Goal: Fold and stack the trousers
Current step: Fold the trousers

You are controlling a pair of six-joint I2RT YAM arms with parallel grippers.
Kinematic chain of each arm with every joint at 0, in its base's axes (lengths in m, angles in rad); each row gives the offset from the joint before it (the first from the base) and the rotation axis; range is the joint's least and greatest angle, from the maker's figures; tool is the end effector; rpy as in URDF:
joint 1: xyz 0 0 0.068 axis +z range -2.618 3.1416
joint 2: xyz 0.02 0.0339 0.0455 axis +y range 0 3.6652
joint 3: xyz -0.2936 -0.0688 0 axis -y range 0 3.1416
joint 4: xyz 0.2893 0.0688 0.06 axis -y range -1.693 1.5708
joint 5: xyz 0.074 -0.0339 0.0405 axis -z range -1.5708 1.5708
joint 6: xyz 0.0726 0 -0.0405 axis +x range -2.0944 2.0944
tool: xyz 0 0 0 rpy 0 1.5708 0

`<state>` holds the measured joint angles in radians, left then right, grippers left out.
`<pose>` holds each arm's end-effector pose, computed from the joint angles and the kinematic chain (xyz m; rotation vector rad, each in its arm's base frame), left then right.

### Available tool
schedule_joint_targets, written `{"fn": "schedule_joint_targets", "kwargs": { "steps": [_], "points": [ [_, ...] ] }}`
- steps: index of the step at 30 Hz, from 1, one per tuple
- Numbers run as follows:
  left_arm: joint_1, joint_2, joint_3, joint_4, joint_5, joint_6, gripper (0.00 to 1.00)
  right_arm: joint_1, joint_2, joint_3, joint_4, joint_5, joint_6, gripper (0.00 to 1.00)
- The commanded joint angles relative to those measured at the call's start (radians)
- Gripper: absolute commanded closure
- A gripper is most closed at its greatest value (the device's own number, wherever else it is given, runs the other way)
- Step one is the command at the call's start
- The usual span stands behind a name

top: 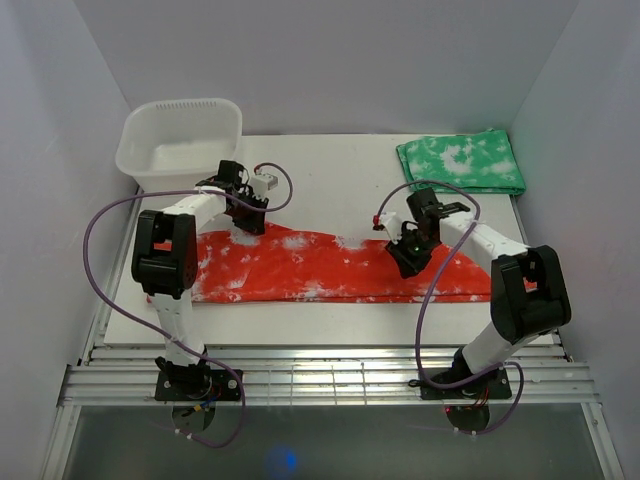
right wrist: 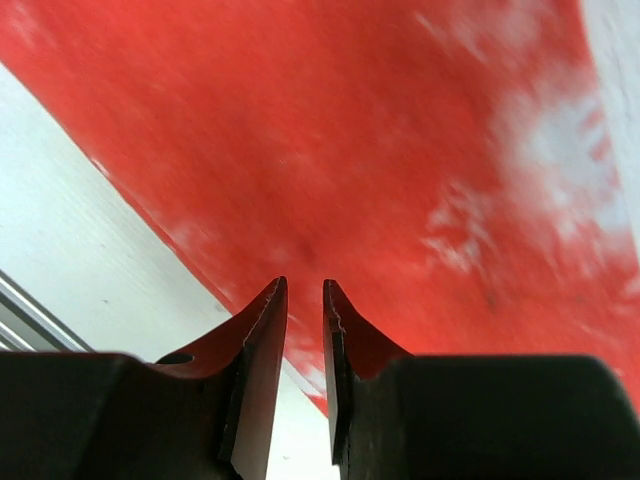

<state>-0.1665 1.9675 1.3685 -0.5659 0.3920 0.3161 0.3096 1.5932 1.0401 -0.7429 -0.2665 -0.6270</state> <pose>0.4509 -0.1039 0.1411 0.7438 2.5659 -0.4874 0.3212 0.1228 0.1675 -1.3163 2.4867 0.3109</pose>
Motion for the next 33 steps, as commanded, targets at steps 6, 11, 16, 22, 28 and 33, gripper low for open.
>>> {"fn": "schedule_joint_targets", "kwargs": {
  "steps": [6,11,16,22,28,33],
  "points": [
    [-0.008,-0.055,-0.005,-0.068,-0.044,0.021,0.90,0.189,0.048,-0.040,0.137,0.013,0.122,0.75],
    [-0.013,-0.087,-0.055,-0.063,-0.080,0.015,0.67,0.263,0.076,-0.072,0.180,0.071,0.154,0.76],
    [-0.037,-0.094,-0.126,-0.002,-0.185,-0.014,0.41,0.295,0.088,-0.095,0.211,0.111,0.164,0.78],
    [-0.047,-0.068,-0.138,0.044,-0.284,-0.072,0.44,0.336,0.131,-0.130,0.234,0.211,0.159,0.88],
    [-0.048,-0.013,-0.097,0.052,-0.372,-0.117,0.55,0.371,0.178,-0.183,0.260,0.329,0.156,0.92],
    [-0.048,-0.012,-0.083,0.072,-0.479,-0.094,0.43,0.390,0.195,-0.244,0.281,0.386,0.139,0.92]
  ]
}}
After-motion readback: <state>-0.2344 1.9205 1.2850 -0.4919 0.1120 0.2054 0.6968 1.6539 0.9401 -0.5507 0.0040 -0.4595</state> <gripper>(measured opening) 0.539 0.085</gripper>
